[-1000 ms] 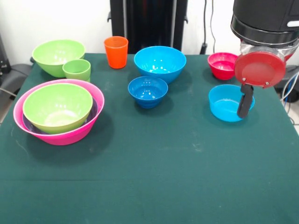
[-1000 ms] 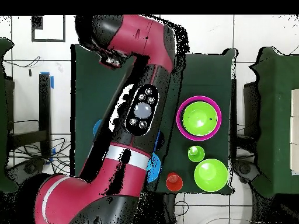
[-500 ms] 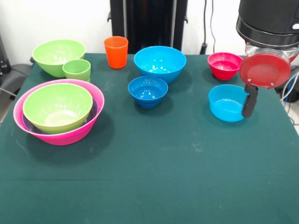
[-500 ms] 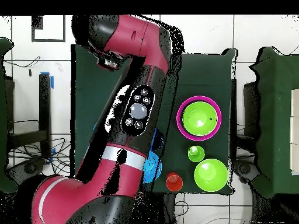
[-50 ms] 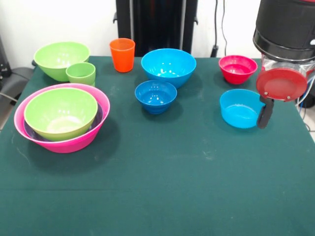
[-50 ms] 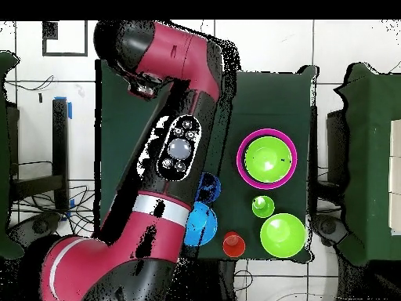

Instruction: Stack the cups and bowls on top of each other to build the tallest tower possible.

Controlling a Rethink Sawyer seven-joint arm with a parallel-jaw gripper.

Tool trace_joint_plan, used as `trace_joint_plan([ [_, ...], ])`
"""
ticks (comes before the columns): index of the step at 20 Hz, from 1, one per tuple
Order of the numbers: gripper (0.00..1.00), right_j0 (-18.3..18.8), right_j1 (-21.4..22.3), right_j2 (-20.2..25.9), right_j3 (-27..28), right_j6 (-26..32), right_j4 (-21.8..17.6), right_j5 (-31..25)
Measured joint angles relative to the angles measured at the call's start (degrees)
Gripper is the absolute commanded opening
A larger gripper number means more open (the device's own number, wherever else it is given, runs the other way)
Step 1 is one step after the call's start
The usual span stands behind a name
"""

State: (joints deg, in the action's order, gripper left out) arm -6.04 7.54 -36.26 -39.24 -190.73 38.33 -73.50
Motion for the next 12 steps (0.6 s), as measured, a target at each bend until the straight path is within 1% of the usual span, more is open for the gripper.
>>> trace_joint_plan([
  [12, 1.0, -1.1, -0.2, -1.4, -3.0, 0.0, 0.0, 0.0],
])
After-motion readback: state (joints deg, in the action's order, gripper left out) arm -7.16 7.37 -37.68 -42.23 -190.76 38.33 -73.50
